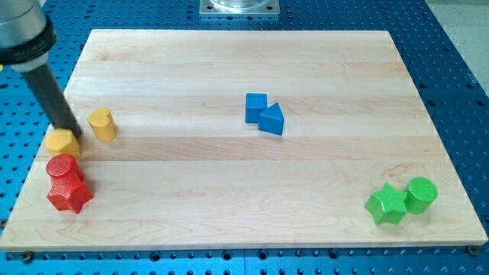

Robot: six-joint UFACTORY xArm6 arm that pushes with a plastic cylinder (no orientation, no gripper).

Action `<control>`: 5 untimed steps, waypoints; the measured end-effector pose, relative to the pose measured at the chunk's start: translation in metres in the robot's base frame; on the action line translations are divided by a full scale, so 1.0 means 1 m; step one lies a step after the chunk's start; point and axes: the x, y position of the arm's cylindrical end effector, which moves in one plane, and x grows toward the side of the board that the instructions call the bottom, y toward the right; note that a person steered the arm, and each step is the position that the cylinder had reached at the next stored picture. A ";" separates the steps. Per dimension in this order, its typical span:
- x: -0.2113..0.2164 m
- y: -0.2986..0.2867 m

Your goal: Place the heart to the top right of the red circle

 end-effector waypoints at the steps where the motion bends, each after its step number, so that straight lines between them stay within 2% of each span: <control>1: 0.005 0.012; 2: -0.065 0.020; 3: -0.070 0.054; 4: -0.010 0.052; 5: 0.008 0.067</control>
